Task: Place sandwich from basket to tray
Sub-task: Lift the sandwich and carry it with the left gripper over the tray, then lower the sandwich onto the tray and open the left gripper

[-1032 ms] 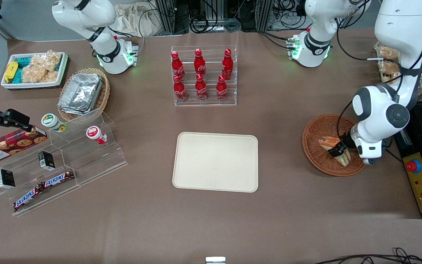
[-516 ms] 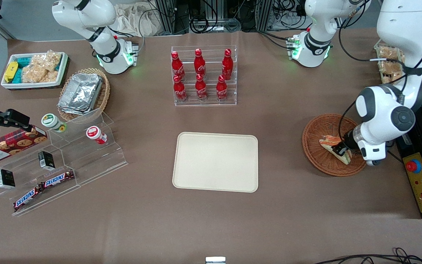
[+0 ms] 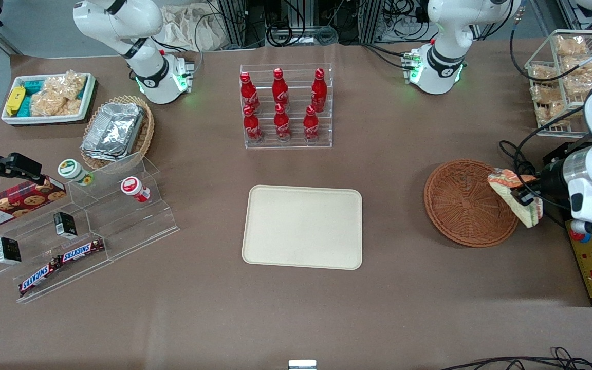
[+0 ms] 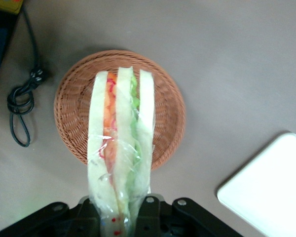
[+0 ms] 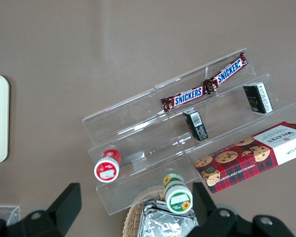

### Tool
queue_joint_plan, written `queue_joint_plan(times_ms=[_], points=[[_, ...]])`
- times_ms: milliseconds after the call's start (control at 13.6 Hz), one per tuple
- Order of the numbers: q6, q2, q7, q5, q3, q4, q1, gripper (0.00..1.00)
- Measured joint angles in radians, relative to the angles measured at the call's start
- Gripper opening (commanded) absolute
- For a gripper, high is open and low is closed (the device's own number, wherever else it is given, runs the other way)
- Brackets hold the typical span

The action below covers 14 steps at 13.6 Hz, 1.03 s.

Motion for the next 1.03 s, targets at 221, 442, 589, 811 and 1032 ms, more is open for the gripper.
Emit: queue_joint_plan(times_ms=[221,442,589,811,1032], points=[[-0.007,0.037,-0.003,0.000,-0.059,0.039,-0.126,0.00],[0.107,0.143,-0.020,0.000,-0.069,0.058,-0.265,0.00],[0.201,0.215,-0.019,0.000,-0.070,0.070,-0.335,0.00],[0.387,0.371,-0.020,0.007,-0.070,0.075,-0.462,0.00],[0.528,0.481,-0.029,0.039,-0.068,0.077,-0.511,0.00]])
